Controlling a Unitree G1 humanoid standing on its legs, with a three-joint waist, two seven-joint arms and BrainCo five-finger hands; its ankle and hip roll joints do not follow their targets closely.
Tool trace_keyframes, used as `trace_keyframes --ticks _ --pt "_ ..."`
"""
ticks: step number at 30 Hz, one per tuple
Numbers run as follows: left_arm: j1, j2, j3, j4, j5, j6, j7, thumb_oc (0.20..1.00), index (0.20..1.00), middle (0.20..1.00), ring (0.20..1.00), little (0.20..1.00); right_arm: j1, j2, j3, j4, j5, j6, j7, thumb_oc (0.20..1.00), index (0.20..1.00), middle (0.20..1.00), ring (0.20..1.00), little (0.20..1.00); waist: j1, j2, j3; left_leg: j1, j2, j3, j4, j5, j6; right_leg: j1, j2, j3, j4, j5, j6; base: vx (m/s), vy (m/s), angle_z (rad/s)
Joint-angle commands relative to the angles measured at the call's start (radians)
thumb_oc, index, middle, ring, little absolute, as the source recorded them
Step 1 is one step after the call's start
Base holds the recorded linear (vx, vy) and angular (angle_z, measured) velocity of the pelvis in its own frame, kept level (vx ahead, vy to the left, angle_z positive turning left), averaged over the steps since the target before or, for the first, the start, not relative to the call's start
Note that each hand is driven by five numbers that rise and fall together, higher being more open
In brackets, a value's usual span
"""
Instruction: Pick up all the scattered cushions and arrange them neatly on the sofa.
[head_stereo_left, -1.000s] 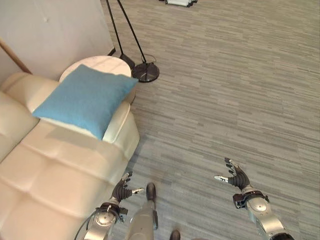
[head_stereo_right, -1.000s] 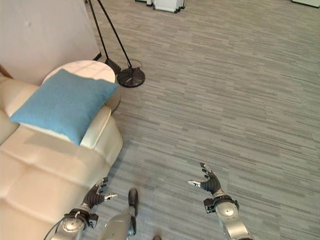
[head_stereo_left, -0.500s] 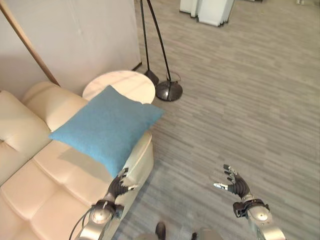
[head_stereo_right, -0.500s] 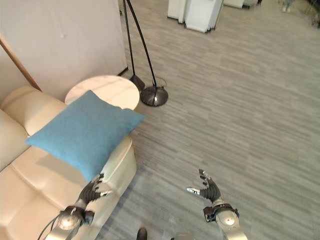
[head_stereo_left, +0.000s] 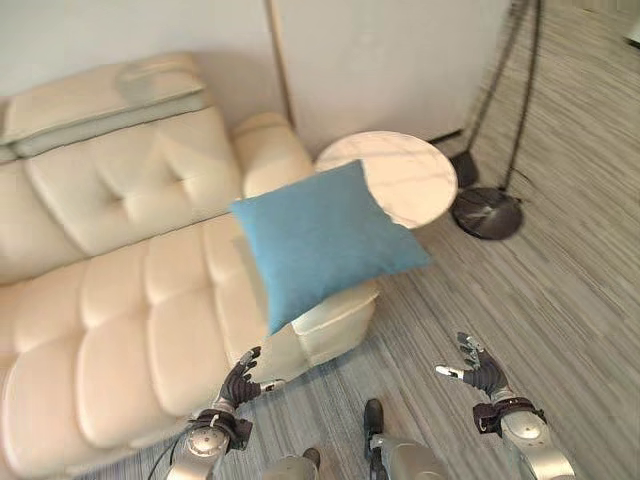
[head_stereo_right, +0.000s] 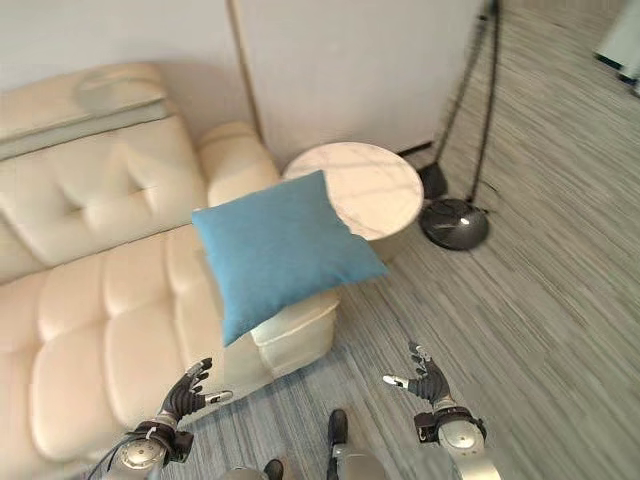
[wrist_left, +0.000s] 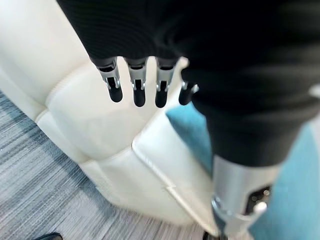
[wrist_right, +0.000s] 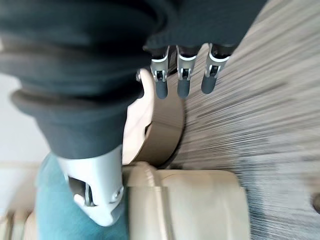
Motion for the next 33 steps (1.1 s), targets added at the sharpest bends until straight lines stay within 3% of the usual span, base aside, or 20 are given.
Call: trace_keyframes --ticks 1,6,9,13,17,19,23,25,27,33 --pt "-0.004 0.030 0.046 -0.011 -0.032 -0.043 0.021 1.000 1.000 1.000 1.000 1.000 0.048 -0.034 -0.019 -0.074 0.027 -0.036 -0.009 1.000 1.000 1.000 1.000 1.000 -0.030 -0.010 -0.048 -0.024 0.032 0.155 -0.106 -0.013 0.000 0.095 -0.063 -0.058 0.013 -0.123 0.131 0.22 -0.054 0.86" --pt "-0.008 0.039 0.068 0.000 -0.031 -0.034 0.034 1.000 1.000 1.000 1.000 1.000 0.052 -0.036 -0.031 -0.068 0.029 -0.025 -0.021 1.000 1.000 1.000 1.000 1.000 -0.019 -0.021 -0.048 -0.125 0.070 0.246 -0.165 0.095 -0.014 0.152 -0.040 -0.082 0.000 -0.162 0.118 0.17 -0.002 0.51" --pt "-0.007 0.040 0.074 0.006 -0.032 -0.033 0.039 1.000 1.000 1.000 1.000 1.000 0.052 -0.035 -0.031 -0.067 0.031 -0.022 -0.022 1.000 1.000 1.000 1.000 1.000 -0.016 -0.023 -0.046 -0.141 0.082 0.280 -0.171 0.121 -0.019 0.176 -0.030 -0.084 0.007 -0.181 0.113 0.18 0.061 -0.06" --pt "0.021 0.033 0.096 0.004 -0.055 -0.029 0.036 1.000 1.000 1.000 1.000 1.000 0.046 -0.024 -0.018 -0.062 0.007 -0.014 -0.011 1.000 1.000 1.000 1.000 1.000 0.002 -0.028 -0.072 -0.089 0.061 0.258 -0.209 0.099 0.011 0.210 -0.048 -0.048 0.075 -0.222 0.132 0.40 0.219 -0.70" --pt "0.021 0.042 0.102 -0.021 -0.073 -0.026 0.032 1.000 1.000 1.000 1.000 1.000 0.013 -0.017 -0.029 -0.056 -0.013 -0.011 -0.023 1.000 1.000 1.000 1.000 1.000 0.003 -0.031 -0.072 -0.015 0.021 0.260 -0.227 0.045 0.069 0.104 -0.105 -0.012 0.334 -0.118 0.202 0.23 0.219 -0.37" --pt "0.012 0.045 0.104 -0.024 -0.080 -0.026 0.032 1.000 1.000 1.000 1.000 1.000 0.004 -0.015 -0.034 -0.059 -0.014 -0.010 -0.029 1.000 1.000 1.000 1.000 1.000 -0.003 -0.022 -0.063 0.018 0.022 0.249 -0.238 0.032 0.079 0.042 -0.107 -0.001 0.404 -0.093 0.201 0.15 0.096 -0.11" --pt "0.008 0.051 0.099 -0.038 -0.085 -0.034 0.032 1.000 1.000 1.000 1.000 1.000 -0.012 -0.031 -0.044 -0.072 -0.015 -0.011 -0.040 1.000 1.000 1.000 1.000 1.000 -0.019 -0.016 -0.050 0.082 0.010 0.218 -0.265 0.007 0.075 -0.015 -0.106 -0.037 0.288 -0.113 0.175 0.22 -0.001 0.13" --pt "-0.006 0.048 0.105 -0.042 -0.104 -0.036 0.037 1.000 1.000 1.000 1.000 1.000 -0.028 -0.042 -0.047 -0.071 -0.024 -0.009 -0.055 1.000 1.000 1.000 1.000 1.000 -0.028 -0.022 -0.040 0.100 0.001 0.194 -0.254 -0.010 0.070 -0.048 -0.108 -0.039 0.188 -0.089 0.180 0.27 -0.100 -0.01" --pt "-0.035 0.045 0.108 -0.034 -0.113 -0.046 0.051 1.000 1.000 1.000 1.000 1.000 -0.040 -0.073 -0.057 -0.081 -0.058 -0.009 -0.080 1.000 1.000 1.000 1.000 1.000 -0.041 -0.039 -0.032 0.112 -0.017 0.153 -0.219 -0.043 0.061 -0.047 -0.102 0.023 0.097 -0.068 0.201 0.29 -0.127 0.27" --pt "-0.051 0.024 0.102 -0.013 -0.145 -0.040 0.047 1.000 1.000 1.000 1.000 1.000 -0.094 -0.154 -0.050 -0.069 -0.093 0.000 -0.085 1.000 1.000 1.000 1.000 1.000 -0.027 -0.062 -0.073 0.130 -0.004 0.132 -0.226 -0.057 0.035 -0.002 -0.099 0.008 0.043 -0.035 0.182 0.18 -0.124 0.50"
